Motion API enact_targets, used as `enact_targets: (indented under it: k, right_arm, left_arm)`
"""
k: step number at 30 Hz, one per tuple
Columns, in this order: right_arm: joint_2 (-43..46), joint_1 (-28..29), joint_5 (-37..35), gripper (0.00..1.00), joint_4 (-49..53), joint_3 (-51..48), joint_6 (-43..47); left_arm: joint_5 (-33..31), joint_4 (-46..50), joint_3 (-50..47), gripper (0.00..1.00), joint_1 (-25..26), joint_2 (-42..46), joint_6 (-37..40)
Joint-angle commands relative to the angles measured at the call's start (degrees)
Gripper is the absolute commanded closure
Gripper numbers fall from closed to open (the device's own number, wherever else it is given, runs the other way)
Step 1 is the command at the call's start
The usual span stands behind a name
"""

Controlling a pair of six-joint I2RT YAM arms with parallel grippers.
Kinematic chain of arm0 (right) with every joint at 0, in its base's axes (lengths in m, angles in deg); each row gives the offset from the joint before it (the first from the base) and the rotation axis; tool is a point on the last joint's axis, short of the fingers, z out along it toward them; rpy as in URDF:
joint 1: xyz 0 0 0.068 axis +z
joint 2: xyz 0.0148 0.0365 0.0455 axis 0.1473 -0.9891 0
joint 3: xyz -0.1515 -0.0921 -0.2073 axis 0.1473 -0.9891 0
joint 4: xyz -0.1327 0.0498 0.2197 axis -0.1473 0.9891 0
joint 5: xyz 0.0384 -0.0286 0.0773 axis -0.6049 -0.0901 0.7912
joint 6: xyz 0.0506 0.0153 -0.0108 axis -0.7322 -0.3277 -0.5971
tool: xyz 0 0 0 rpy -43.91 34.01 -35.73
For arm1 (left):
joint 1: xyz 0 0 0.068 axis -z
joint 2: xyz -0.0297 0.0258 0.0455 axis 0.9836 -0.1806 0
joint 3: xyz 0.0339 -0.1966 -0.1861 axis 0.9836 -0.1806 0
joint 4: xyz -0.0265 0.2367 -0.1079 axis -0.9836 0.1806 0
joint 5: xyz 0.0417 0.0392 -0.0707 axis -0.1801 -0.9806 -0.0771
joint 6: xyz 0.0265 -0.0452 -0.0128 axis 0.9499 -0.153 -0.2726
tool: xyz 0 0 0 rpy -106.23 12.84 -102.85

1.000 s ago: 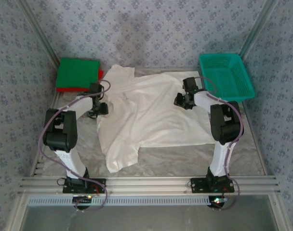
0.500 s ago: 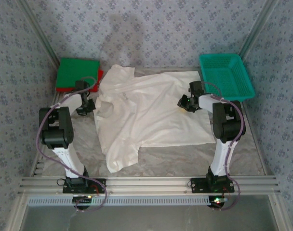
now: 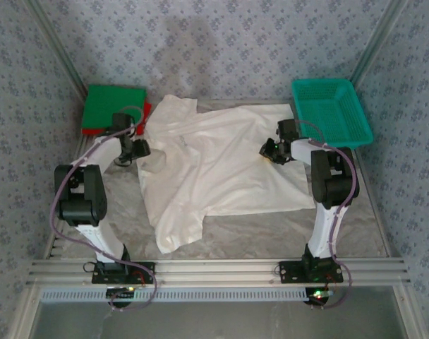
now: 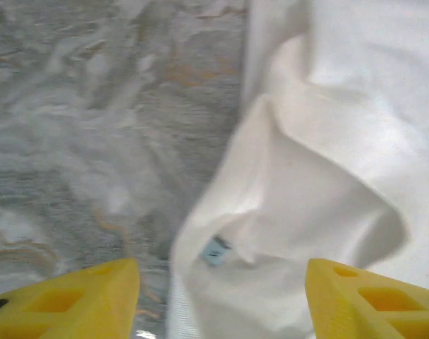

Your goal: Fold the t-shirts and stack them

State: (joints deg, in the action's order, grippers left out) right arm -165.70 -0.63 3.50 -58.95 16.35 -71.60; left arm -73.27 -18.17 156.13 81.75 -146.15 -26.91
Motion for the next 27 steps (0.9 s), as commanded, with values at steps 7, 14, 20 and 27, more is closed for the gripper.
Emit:
enact_targets:
  k: [7,14,20,27]
  right_arm:
    - [-1.58,-0.10,0.40,0.77,1.17,-1.00,-1.86]
    - [-1.38,-1.24,0.60,0.81,-0.11,-3.49,-4.79]
    - [0.11,-2.10,0.00,0.83,0.13,-5.88,-6.64]
    - [1.42,-1.80,1.77,0.83,0.02,-5.85,-7.97]
  left_arm:
    - [0.86,-0.27,0.01,0.52,-0.74,-7.19,-3.08]
    - [0.98,-1.64,-1.82,1.00,-4.93,-6.73,-3.29]
    - [2.46,-2.17,-2.16,1.00,-10.91,-7.02,-3.81]
    - [6.46,-4.07,-1.34,0.67,-14.12,-9.96,-3.92]
